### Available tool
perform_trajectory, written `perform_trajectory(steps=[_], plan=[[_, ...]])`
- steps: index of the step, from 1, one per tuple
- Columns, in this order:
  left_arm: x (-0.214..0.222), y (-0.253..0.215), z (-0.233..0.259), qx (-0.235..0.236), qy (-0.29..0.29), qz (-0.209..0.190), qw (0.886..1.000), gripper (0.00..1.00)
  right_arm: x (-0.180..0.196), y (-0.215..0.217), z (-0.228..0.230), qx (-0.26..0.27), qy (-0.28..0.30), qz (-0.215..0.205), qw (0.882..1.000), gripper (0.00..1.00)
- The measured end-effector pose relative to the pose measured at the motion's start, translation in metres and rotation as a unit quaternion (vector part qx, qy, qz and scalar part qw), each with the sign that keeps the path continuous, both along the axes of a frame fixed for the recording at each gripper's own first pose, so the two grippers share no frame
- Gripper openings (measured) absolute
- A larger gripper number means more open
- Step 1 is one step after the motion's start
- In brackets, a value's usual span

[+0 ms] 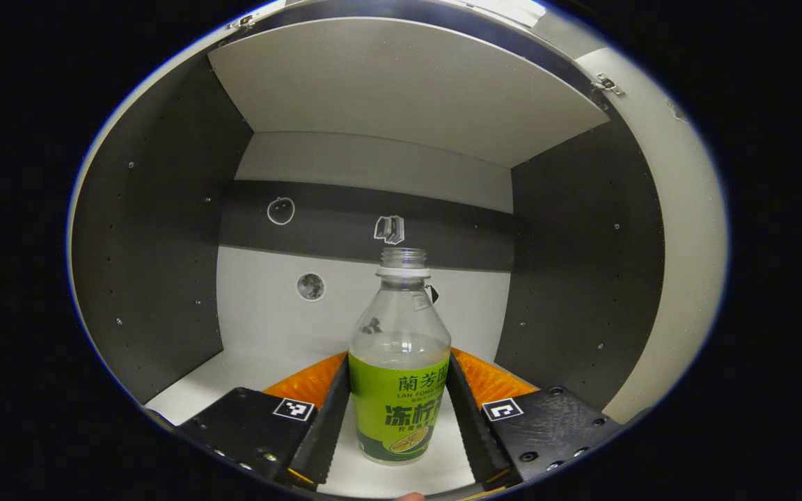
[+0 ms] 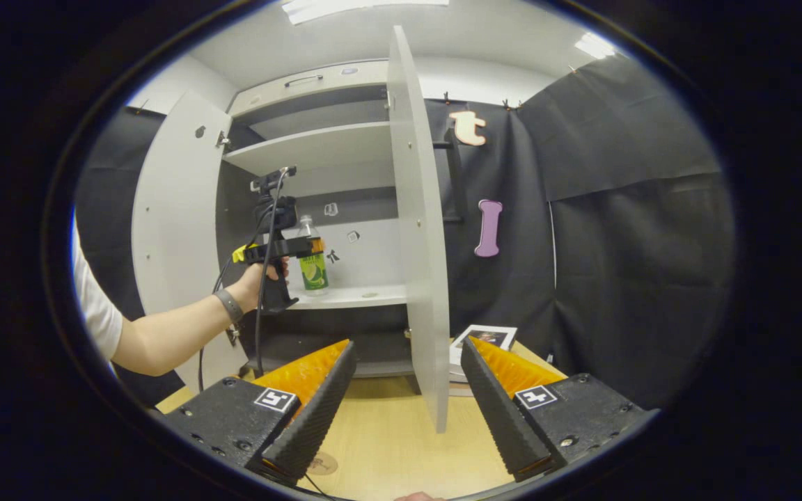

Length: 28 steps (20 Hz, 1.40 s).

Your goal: Grasp the bottle in the cabinet with the left hand and place it on the coaster, then close the right door with the right hand and the left door with the left hand.

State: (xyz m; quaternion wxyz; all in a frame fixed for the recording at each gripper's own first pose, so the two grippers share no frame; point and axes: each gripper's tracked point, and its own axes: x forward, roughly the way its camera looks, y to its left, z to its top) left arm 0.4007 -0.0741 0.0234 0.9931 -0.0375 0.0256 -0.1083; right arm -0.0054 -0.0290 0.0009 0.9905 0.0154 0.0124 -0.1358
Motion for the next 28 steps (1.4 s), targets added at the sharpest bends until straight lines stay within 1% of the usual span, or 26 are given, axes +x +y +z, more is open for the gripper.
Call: perform_trajectory(steps=[1, 5, 6, 7, 8, 9, 10, 14, 16, 18, 19, 20, 21, 22, 23, 24, 28], plan=[[-0.004, -0.001, 0.006, 0.006, -0.010, -0.002, 1.000, 0.70, 0.000, 0.001, 0.000, 0.001, 0.000, 0.001, 1.000, 0.99], [-0.032, -0.005, 0.029, 0.026, -0.031, -0.011, 0.999, 0.70, 0.002, 0.006, 0.000, 0.002, 0.000, 0.016, 1.000, 0.99], [-0.042, -0.006, 0.035, 0.028, -0.034, -0.015, 0.999, 0.70, 0.002, 0.009, 0.001, 0.000, -0.001, 0.022, 1.000, 0.96], [-0.055, -0.007, 0.041, 0.031, -0.038, -0.020, 0.999, 0.70, 0.002, 0.012, 0.002, -0.002, -0.002, 0.028, 1.000, 0.96], [-0.068, -0.006, 0.047, 0.033, -0.042, -0.021, 0.998, 0.66, 0.003, 0.015, 0.004, -0.005, -0.004, 0.037, 0.999, 0.96], [-0.081, -0.006, 0.052, 0.035, -0.046, -0.023, 0.998, 0.70, 0.002, 0.019, 0.005, -0.007, -0.006, 0.046, 0.999, 0.96], [-0.096, -0.006, 0.055, 0.037, -0.046, -0.025, 0.998, 0.70, 0.002, 0.022, 0.008, -0.009, -0.009, 0.055, 0.998, 0.99], [-0.153, 0.001, 0.051, 0.031, -0.043, -0.029, 0.998, 0.70, 0.003, 0.032, 0.017, -0.008, -0.020, 0.091, 0.996, 0.99], [-0.182, 0.009, 0.043, 0.036, -0.047, -0.021, 0.998, 0.70, 0.004, 0.035, 0.025, -0.009, -0.026, 0.107, 0.994, 0.99], [-0.213, 0.016, 0.028, 0.030, -0.043, -0.015, 0.998, 0.70, 0.006, 0.036, 0.035, -0.018, -0.032, 0.118, 0.992, 0.99], [-0.225, 0.019, 0.019, 0.024, -0.040, -0.010, 0.999, 0.70, 0.007, 0.036, 0.041, -0.023, -0.037, 0.122, 0.992, 0.96], [-0.239, 0.023, 0.007, 0.018, -0.037, -0.004, 0.999, 0.70, 0.008, 0.036, 0.048, -0.027, -0.043, 0.125, 0.991, 0.99], [-0.252, 0.026, -0.006, 0.013, -0.034, 0.004, 0.999, 0.70, 0.008, 0.035, 0.056, -0.030, -0.050, 0.127, 0.990, 0.99], [-0.265, 0.029, -0.020, 0.011, -0.034, 0.010, 0.999, 0.70, 0.008, 0.034, 0.064, -0.031, -0.055, 0.128, 0.990, 0.96], [-0.277, 0.031, -0.035, 0.009, -0.033, 0.014, 0.999, 0.70, 0.009, 0.033, 0.071, -0.031, -0.061, 0.128, 0.989, 0.96], [-0.290, 0.029, -0.052, 0.007, -0.032, 0.016, 0.999, 0.70, 0.008, 0.031, 0.078, -0.030, -0.066, 0.126, 0.989, 0.99], [-0.328, 0.019, -0.135, 0.014, -0.001, 0.033, 0.999, 0.70, 0.001, 0.023, 0.099, -0.014, -0.087, 0.110, 0.990, 0.99]])
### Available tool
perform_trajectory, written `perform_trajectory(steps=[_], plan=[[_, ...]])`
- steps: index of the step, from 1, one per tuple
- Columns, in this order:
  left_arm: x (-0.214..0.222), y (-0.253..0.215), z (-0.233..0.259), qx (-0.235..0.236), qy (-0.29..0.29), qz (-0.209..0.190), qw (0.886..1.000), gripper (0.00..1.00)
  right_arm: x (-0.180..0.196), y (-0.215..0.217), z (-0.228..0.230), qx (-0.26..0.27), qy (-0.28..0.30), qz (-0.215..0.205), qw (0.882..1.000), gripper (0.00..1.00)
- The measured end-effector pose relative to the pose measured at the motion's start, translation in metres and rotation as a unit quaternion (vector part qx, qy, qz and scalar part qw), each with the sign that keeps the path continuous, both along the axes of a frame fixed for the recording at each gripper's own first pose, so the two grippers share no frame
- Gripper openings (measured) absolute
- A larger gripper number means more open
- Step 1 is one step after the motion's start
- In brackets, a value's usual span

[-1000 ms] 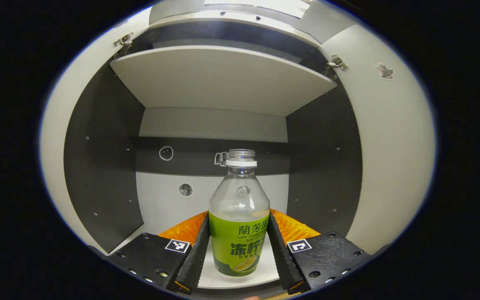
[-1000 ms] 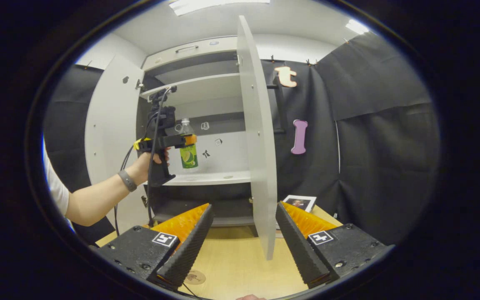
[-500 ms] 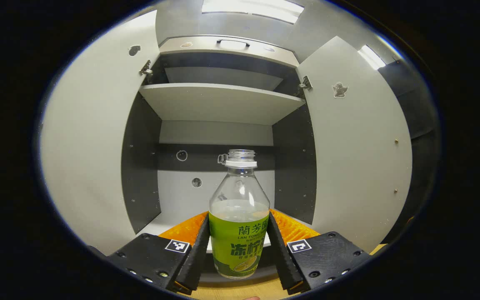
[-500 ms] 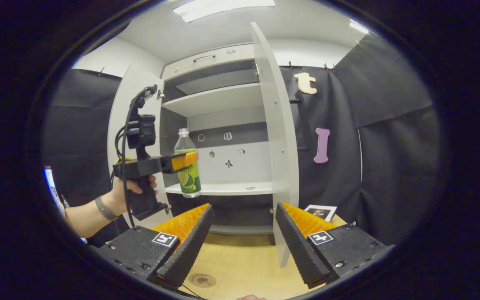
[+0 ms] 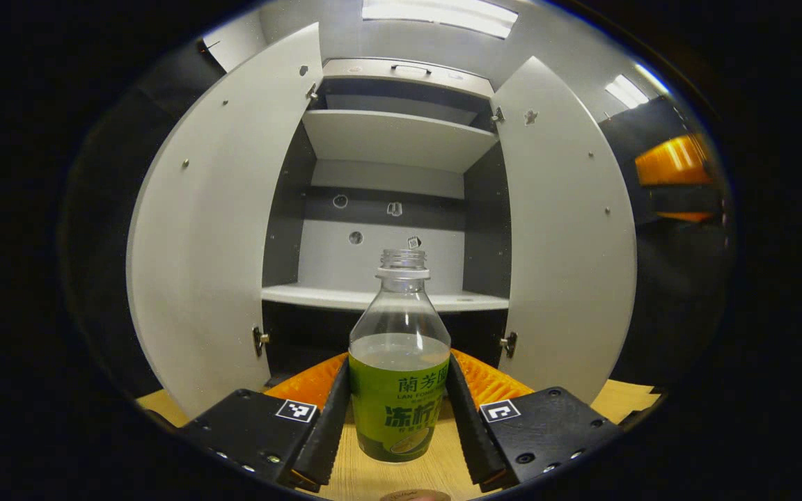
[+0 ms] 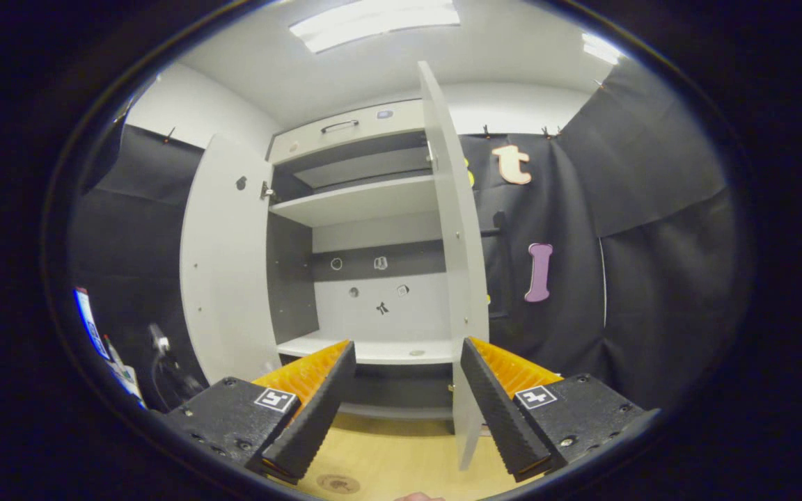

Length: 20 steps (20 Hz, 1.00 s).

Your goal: Grasp the bottle in the cabinet with the left hand and place it on the coaster, then close the right door with the right hand and the left door with the left hand.

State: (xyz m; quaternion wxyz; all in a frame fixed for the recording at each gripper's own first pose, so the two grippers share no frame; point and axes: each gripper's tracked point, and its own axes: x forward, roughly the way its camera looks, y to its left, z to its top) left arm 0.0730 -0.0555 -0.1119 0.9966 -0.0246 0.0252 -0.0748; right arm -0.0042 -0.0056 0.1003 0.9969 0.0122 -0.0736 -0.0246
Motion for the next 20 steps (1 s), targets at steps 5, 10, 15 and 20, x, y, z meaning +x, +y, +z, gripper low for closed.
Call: perform_trajectory(steps=[5, 10, 15, 20], plan=[[-0.033, -0.013, -0.084, 0.035, 0.029, 0.031, 0.998, 0.70, -0.014, -0.020, 0.001, -0.012, 0.012, -0.043, 0.999, 0.99], [-0.050, -0.020, -0.119, 0.049, 0.042, 0.033, 0.997, 0.70, -0.025, -0.034, -0.009, -0.019, 0.037, -0.076, 0.996, 0.99], [-0.058, -0.024, -0.131, 0.043, 0.047, 0.036, 0.997, 0.71, -0.025, -0.036, -0.019, -0.020, 0.057, -0.082, 0.995, 0.99], [-0.063, -0.026, -0.130, 0.032, 0.052, 0.032, 0.998, 0.70, -0.016, -0.029, -0.033, -0.018, 0.082, -0.065, 0.994, 0.99]])
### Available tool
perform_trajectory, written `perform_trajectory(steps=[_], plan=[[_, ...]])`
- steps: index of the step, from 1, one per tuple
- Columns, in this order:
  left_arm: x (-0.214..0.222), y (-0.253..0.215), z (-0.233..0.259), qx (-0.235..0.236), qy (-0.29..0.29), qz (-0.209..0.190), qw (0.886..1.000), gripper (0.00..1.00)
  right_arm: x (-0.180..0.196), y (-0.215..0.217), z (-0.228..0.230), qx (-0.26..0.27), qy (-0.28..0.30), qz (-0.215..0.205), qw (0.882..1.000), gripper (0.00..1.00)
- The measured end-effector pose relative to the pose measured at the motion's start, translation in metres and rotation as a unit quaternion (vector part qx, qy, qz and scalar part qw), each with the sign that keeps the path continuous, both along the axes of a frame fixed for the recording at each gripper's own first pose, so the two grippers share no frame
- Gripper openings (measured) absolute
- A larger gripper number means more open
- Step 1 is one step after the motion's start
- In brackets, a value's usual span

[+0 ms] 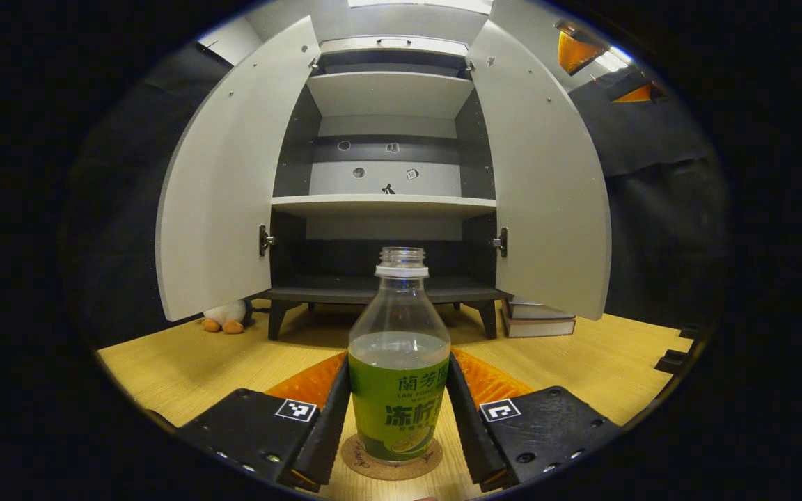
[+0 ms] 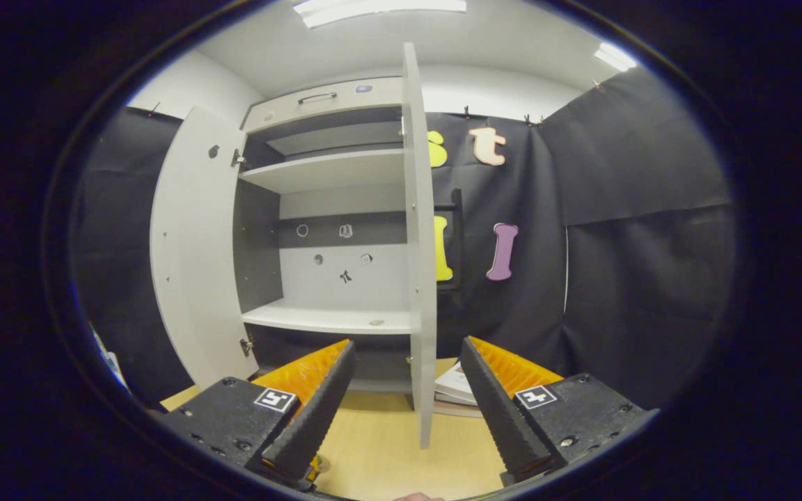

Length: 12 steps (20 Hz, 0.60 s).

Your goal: Grasp the bottle in the cabinet with the left hand and place it on the coaster, then close the right door with the right hand and the left door with the left hand.

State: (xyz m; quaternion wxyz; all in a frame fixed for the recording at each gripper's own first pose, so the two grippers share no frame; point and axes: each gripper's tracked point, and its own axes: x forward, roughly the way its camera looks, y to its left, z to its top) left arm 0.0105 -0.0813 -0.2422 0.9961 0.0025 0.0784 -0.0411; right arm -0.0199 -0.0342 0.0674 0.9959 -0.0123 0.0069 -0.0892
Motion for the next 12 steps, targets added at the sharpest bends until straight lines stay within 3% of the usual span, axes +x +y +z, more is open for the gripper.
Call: perform_trajectory(steps=[6, 7, 11, 12], plan=[[-0.009, 0.001, -0.007, 0.004, 0.008, -0.005, 1.000, 0.75, 0.007, 0.006, -0.010, 0.001, 0.012, 0.013, 1.000, 1.00], [-0.009, 0.001, -0.014, 0.003, 0.020, -0.007, 1.000, 0.75, 0.009, 0.007, -0.012, 0.002, 0.014, 0.014, 1.000, 0.96], [-0.012, 0.002, -0.022, -0.011, 0.040, -0.012, 0.999, 0.77, 0.017, 0.014, -0.016, 0.004, 0.021, 0.026, 0.999, 0.99], [-0.012, 0.002, -0.021, -0.012, 0.039, -0.014, 0.999, 0.82, 0.018, 0.014, -0.018, 0.003, 0.023, 0.027, 0.999, 0.99]])
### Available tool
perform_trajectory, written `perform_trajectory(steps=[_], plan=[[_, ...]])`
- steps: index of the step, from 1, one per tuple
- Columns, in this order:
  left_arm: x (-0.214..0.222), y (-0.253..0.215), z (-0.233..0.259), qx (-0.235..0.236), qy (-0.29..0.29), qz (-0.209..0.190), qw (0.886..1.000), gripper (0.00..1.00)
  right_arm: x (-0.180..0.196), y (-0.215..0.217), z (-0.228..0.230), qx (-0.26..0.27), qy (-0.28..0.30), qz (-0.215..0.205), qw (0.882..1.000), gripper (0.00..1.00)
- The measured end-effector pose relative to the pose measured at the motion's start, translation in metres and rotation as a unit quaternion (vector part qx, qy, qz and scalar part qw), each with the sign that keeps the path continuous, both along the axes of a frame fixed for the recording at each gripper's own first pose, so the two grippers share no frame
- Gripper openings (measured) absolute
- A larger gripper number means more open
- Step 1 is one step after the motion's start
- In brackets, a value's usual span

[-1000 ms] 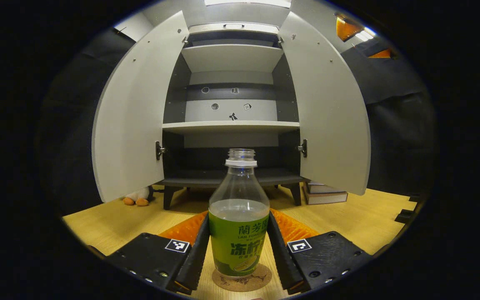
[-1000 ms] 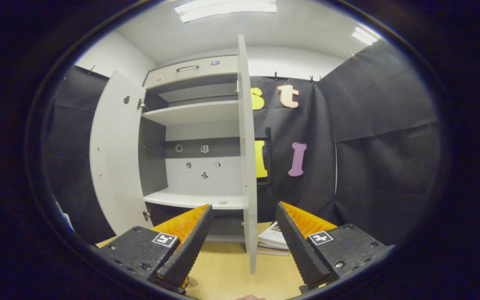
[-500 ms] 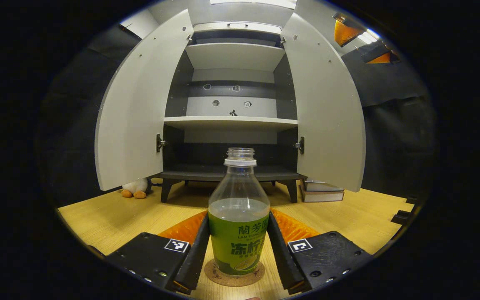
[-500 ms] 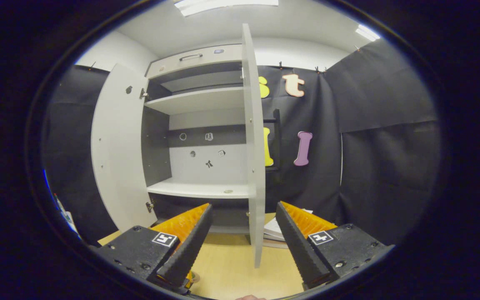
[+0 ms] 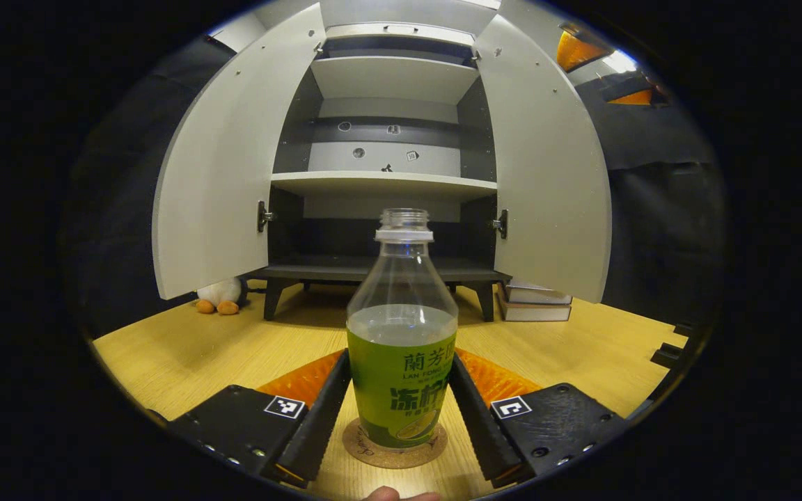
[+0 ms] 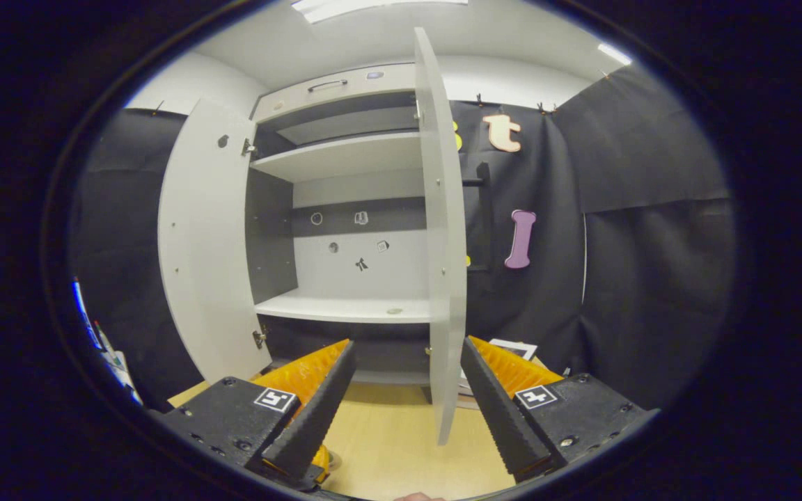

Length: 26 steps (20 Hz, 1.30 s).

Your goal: Grasp the bottle in the cabinet with the left hand and place it on the coaster, then close the right door with the right hand and the left door with the left hand.

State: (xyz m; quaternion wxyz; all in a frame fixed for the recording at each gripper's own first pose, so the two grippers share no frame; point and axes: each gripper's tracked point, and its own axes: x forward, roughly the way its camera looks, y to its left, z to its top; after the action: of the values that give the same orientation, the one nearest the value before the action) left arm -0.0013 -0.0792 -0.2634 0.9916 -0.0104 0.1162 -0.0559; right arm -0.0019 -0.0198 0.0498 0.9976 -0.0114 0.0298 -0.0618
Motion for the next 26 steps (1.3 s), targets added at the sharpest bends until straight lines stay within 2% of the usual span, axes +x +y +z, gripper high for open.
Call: perform_trajectory(steps=[2, 3, 7, 8, 10, 14, 15, 20, 22, 25, 26], plan=[[0.000, 0.002, 0.005, 0.005, -0.005, -0.001, 1.000, 0.92, 0.002, 0.001, -0.005, -0.002, 0.006, 0.002, 1.000, 0.99], [0.000, 0.002, 0.009, 0.007, -0.010, -0.004, 1.000, 0.94, 0.003, 0.002, -0.007, -0.001, 0.009, 0.003, 1.000, 0.99], [-0.002, 0.001, 0.022, -0.002, -0.025, -0.011, 1.000, 0.94, 0.006, 0.003, -0.010, 0.003, 0.013, 0.007, 1.000, 0.99], [-0.003, 0.002, 0.024, -0.004, -0.025, -0.012, 1.000, 0.94, 0.007, 0.003, -0.010, 0.002, 0.013, 0.007, 1.000, 0.96], [-0.006, 0.005, 0.035, -0.005, -0.030, -0.011, 0.999, 0.94, 0.008, 0.002, -0.011, 0.000, 0.016, 0.008, 1.000, 0.99], [-0.003, 0.012, 0.085, -0.028, -0.073, -0.009, 0.997, 0.94, 0.008, 0.003, -0.016, 0.009, 0.015, 0.015, 1.000, 0.96], [-0.002, 0.014, 0.102, -0.036, -0.083, -0.010, 0.996, 0.94, 0.006, 0.003, -0.018, 0.008, 0.014, 0.016, 1.000, 0.99], [0.008, 0.034, 0.204, -0.059, -0.138, 0.006, 0.989, 0.94, 0.002, -0.001, -0.012, 0.021, -0.018, 0.021, 0.999, 0.99], [0.015, 0.047, 0.239, -0.058, -0.152, 0.018, 0.987, 0.98, 0.002, -0.005, -0.011, 0.032, -0.031, 0.023, 0.999, 0.96], [0.022, 0.062, 0.276, -0.047, -0.152, 0.038, 0.987, 0.99, 0.002, -0.011, -0.011, 0.035, -0.048, 0.020, 0.998, 0.96], [0.025, 0.067, 0.280, -0.038, -0.145, 0.042, 0.988, 0.95, 0.003, -0.011, -0.012, 0.037, -0.052, 0.022, 0.998, 0.99]])
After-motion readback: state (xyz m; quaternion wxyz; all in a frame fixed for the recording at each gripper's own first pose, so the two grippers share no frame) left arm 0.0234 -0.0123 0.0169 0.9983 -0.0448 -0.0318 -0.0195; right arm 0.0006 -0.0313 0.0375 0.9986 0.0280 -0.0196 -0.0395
